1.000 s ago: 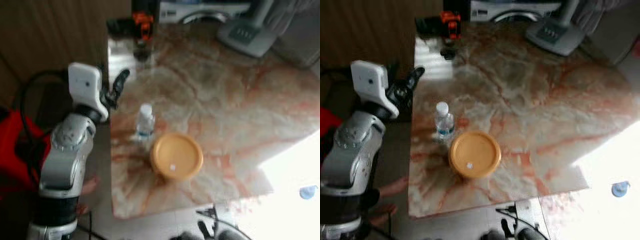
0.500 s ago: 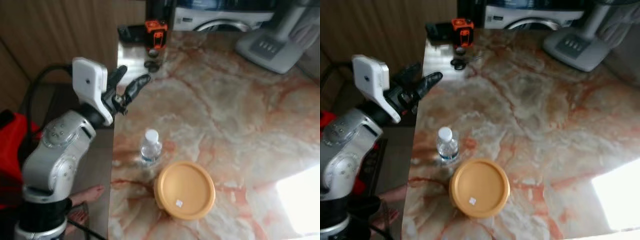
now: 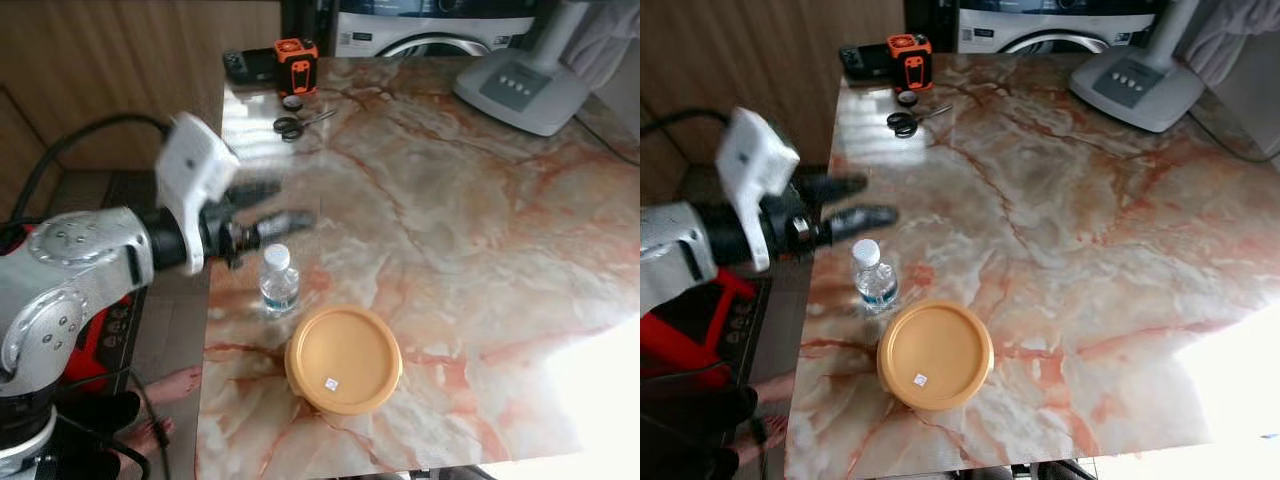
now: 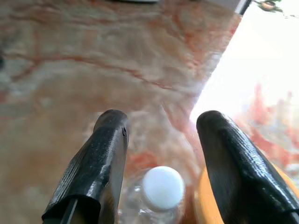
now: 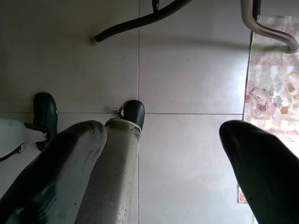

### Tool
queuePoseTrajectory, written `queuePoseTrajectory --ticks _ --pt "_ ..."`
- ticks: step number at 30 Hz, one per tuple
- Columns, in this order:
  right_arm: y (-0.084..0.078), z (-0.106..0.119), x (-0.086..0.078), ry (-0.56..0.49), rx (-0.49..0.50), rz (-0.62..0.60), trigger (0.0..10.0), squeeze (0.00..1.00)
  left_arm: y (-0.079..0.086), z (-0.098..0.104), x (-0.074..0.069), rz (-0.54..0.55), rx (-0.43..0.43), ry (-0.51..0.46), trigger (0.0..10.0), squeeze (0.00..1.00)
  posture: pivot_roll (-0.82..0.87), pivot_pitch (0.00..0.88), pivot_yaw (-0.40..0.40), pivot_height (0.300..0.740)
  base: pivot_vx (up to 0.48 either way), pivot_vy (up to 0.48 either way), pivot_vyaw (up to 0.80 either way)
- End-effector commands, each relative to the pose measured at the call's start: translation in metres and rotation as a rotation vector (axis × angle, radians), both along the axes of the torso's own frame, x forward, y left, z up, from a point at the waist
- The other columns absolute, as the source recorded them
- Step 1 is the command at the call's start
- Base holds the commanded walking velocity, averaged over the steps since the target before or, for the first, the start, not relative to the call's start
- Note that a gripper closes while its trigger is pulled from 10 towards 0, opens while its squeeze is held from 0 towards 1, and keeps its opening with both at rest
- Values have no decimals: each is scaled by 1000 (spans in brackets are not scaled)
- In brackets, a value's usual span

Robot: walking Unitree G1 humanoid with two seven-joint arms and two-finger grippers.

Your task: Restocking fridge

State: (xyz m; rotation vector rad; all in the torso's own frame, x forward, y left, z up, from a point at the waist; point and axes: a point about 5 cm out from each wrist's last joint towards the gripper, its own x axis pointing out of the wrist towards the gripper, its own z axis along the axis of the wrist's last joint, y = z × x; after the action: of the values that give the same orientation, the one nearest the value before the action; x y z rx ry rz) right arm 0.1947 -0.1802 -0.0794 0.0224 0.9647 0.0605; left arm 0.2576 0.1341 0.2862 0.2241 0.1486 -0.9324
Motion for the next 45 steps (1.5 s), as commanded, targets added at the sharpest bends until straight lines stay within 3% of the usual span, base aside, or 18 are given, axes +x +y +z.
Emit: queuePoseTrajectory --ticks 1,3,6,11,17,24,37,45 --pt "-2 -5 -10 38 -7 -10 10000 0 -1 8 -3 -13 52 41 10000 0 151 211 -65 740 0 0 0" --pt "-2 -5 -10 41 -9 -9 10000 0 1 8 -4 -20 134 34 10000 0 151 211 -65 740 0 0 0" --pt "-2 -5 -10 40 -10 -9 10000 0 4 8 1 -20 134 39 10000 0 157 211 -63 740 0 0 0" --pt "-2 -5 -9 38 -9 -17 10000 0 2 9 1 -67 154 147 10000 0 148 211 -63 740 0 0 0" --pt "-2 -5 -9 40 -17 -11 10000 0 7 14 0 -129 267 159 10000 0 163 208 -60 740 0 0 0" --pt "-3 -5 -9 40 -18 -18 10000 0 11 1 -1 -191 435 182 10000 0 153 205 -60 740 0 0 0" --pt "-3 -5 -10 38 -15 -29 10000 0 9 0 16 -178 487 90 10000 0 143 191 -59 740 0 0 0" --pt "-2 -5 -10 37 -11 -30 10000 0 6 2 18 -202 483 85 10000 0 138 196 -57 740 0 0 0"
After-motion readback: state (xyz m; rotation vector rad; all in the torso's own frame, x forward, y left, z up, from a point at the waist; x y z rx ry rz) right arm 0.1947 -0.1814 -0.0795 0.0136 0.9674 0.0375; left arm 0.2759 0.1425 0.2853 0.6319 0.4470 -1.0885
